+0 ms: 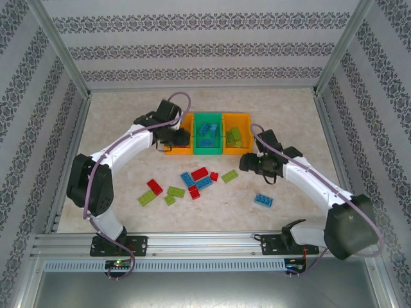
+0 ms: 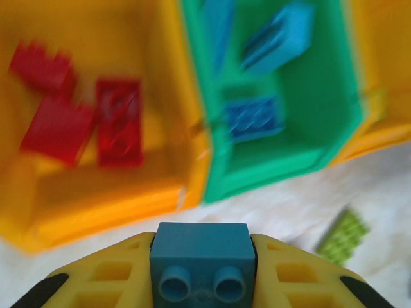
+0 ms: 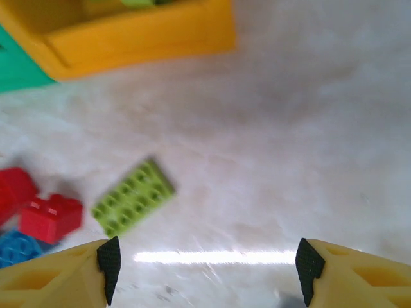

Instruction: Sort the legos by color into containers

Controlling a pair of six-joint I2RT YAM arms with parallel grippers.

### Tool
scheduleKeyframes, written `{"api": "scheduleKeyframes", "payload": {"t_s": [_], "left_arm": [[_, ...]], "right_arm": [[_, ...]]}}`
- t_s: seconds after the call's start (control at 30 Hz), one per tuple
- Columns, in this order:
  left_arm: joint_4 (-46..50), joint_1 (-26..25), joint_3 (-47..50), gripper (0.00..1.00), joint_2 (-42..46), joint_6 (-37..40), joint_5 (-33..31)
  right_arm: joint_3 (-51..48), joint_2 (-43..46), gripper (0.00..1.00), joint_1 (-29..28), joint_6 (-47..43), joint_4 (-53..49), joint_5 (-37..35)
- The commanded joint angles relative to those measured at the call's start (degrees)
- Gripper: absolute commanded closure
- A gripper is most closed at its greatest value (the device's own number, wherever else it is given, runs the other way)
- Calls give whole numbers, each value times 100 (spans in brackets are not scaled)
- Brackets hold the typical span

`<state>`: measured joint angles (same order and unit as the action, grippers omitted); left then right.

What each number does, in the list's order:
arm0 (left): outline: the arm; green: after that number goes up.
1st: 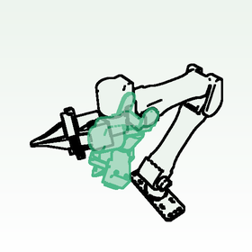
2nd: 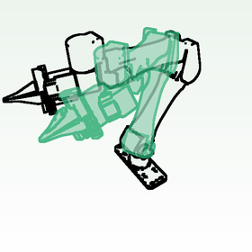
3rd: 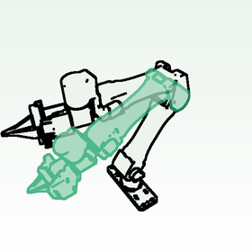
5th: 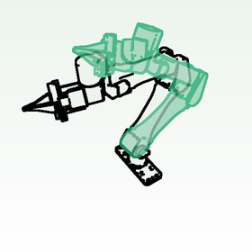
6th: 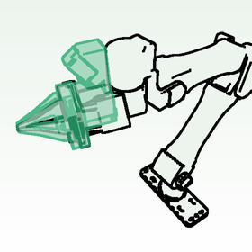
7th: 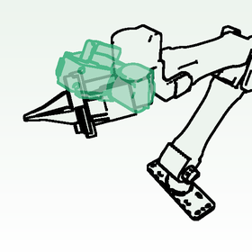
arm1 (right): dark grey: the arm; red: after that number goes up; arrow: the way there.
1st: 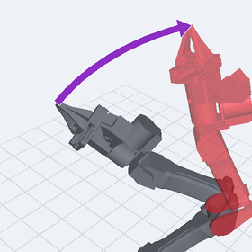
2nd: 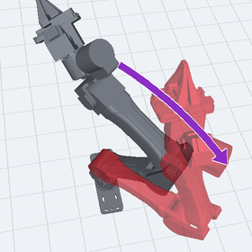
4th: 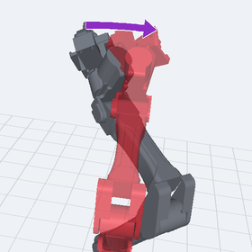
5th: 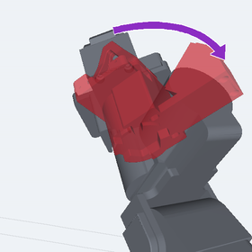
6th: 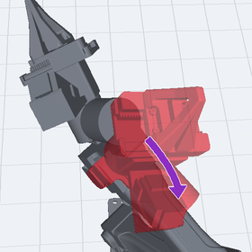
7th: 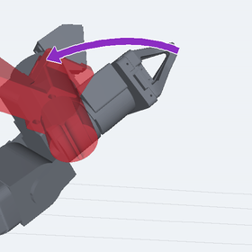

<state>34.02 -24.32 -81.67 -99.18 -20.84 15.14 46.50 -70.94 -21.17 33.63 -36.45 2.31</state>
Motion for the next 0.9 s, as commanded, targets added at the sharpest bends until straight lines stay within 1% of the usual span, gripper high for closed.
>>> {"api": "scheduleKeyframes", "payload": {"t_s": [0.0, 0.07, 0.2, 0.3, 0.37, 0.47, 0.57, 0.7, 0.77, 0.87], "left_arm": [[63, -106, -640, 75, -586, -162, 590], [187, -167, -1127, 73, -927, -172, 671], [454, -269, -2005, 73, -1568, -261, 656], [527, -284, -2316, 73, -1898, -348, 673], [632, -284, -2447, 73, -2065, -377, 569], [685, -292, -2503, 69, -2150, -369, 442], [709, -310, -2510, 60, -2176, -325, 325], [753, -383, -2528, 44, -2170, -231, 202], [757, -416, -2564, 36, -2160, -177, 144], [716, -465, -2582, 28, -2132, -146, 141]], "right_arm": [[-406, 415, 22, 137, 219, -378, -286], [-578, 492, 20, 240, 251, -555, -116], [-945, 576, 19, 440, 473, -741, 209], [-1193, 844, 19, 453, 722, -771, 339], [-1280, 1060, 19, 468, 848, -896, 348], [-1391, 1426, 15, 482, 1023, -1108, 488], [-1542, 1687, 11, 451, 1188, -1286, 663], [-1622, 1954, 8, 329, 1296, -1585, 446], [-1644, 2004, 8, 300, 1355, -1611, 365], [-1691, 1912, 7, 251, 1387, -1415, 373]]}}
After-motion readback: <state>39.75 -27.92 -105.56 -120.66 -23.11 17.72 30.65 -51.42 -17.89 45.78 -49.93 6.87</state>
